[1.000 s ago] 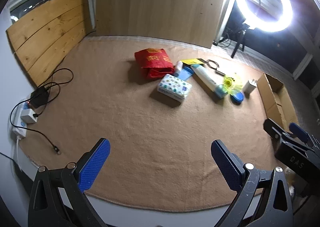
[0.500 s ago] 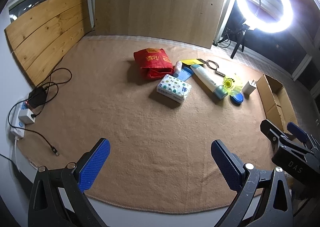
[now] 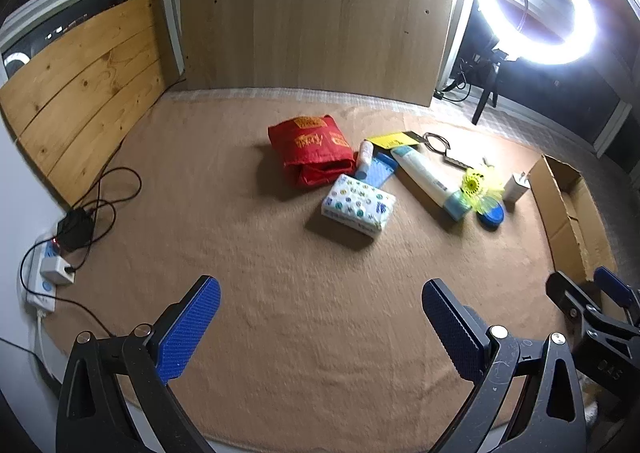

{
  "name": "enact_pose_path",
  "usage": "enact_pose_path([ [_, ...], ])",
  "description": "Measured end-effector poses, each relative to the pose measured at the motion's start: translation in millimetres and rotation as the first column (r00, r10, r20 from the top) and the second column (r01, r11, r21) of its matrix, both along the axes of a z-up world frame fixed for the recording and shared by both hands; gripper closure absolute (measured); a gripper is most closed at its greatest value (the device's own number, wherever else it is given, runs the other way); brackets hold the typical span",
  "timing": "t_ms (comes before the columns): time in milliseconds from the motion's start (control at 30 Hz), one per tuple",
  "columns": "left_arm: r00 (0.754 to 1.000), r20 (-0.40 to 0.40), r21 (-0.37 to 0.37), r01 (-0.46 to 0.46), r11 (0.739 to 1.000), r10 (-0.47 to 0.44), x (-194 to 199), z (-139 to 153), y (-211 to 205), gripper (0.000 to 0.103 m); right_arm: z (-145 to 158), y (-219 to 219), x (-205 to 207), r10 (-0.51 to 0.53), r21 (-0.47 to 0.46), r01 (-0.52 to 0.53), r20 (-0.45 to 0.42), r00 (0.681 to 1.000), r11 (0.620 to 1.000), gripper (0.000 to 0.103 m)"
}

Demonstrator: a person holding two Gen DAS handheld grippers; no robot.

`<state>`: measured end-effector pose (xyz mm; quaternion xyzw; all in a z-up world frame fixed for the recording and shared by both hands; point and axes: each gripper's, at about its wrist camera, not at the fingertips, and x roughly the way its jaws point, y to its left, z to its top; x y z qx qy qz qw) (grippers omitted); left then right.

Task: Organize objects

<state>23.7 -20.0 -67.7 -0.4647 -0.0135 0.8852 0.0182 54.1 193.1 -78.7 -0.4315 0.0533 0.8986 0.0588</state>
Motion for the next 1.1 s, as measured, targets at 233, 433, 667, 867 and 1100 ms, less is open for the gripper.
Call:
enact_pose_path([
  [233, 1.000, -0.008, -0.018, -0.005, 1.000, 0.005, -17, -4, 0, 0.001, 3, 4, -7, -0.010, 0.020, 0.011, -0.015, 1.000, 1.000, 0.000],
  [433, 1.000, -0.009, -0.022, 0.020, 1.000, -0.020, -22, -8, 4, 0.001, 3, 10, -10, -0.027, 0.031, 0.028, -0.019, 0.999, 0.999, 0.000],
  [667, 1.000, 0.009, 0.001, -0.014, 1.000, 0.014, -34, -17, -18, 0.001, 0, 23, -16, -0.043, 0.043, 0.043, -0.016, 0.999, 0.998, 0.000],
  [867, 0.998, 0.041, 0.024, -0.057, 0.998, 0.056, -55, -30, -48, 0.005, -1, 46, -38, -0.043, 0.001, 0.043, 0.005, 0.999, 0.999, 0.021],
  [1100, 0.994, 0.102, 0.053, -0.043, 0.998, 0.038, -82, -53, -48, 0.018, -16, 43, -77, 0.017, -0.107, -0.010, 0.060, 0.998, 0.994, 0.041],
])
